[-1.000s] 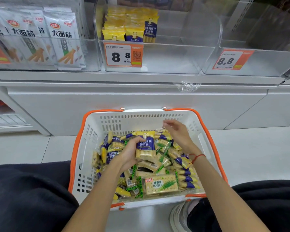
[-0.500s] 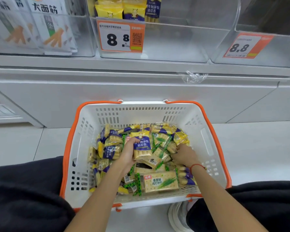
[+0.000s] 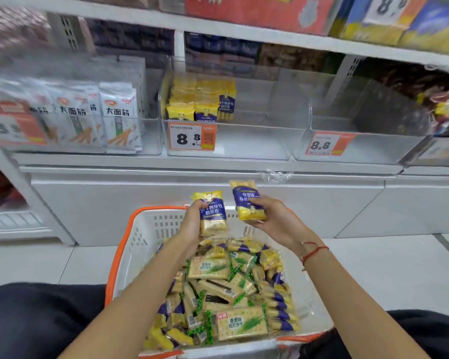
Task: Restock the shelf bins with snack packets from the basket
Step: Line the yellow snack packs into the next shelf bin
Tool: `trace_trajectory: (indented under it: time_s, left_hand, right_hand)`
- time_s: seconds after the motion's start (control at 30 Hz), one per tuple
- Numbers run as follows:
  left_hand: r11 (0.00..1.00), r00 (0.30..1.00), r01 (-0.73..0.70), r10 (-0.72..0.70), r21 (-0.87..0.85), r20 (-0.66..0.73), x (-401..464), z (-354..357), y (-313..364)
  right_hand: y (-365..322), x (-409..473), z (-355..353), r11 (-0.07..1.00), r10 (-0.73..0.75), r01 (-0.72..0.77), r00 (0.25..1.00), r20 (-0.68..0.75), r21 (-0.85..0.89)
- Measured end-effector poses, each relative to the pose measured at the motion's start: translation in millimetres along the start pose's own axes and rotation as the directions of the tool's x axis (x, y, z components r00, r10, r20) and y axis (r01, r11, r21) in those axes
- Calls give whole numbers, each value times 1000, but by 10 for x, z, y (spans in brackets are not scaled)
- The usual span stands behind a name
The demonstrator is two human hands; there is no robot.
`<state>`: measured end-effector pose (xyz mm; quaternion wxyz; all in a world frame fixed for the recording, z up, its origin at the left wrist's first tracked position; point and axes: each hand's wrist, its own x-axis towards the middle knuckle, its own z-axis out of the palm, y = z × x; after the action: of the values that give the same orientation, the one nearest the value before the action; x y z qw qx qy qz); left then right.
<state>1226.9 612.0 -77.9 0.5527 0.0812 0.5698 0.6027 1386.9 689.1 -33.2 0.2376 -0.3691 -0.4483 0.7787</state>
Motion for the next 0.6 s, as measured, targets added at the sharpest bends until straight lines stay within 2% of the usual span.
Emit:
trace_trajectory:
  time_s: [0.07,0.17,0.23,0.33,0.5,0.6]
  left_hand:
    - [999,999,-41,41,1,6,-47,105,265]
    - [997,998,-30,25,73,65,-143,237,666]
    - [991,995,-24,10,134,101,-185,252,897]
    - [983,992,-36,13,181,128,-205,184,1140]
    - [970,988,-53,16,236,153,-263,26,1230]
    - [965,988,-44,3,260,155,-295,-21,1306]
  right_hand:
    - [-305,-31,140,987,-46,51,998,41,-149]
    - [-763,-94,296,941,-91,95,995,28,-326]
    - [-1022,-159,353,923,-139,140,990,29,-359]
    - [-1207,-211,364,932,-198,201,979,41,-301]
    - [-1151,-168,466,916,-185,168,983,-12,-365]
    - [-1149,-185,578,838,-191,222,975,114,-499]
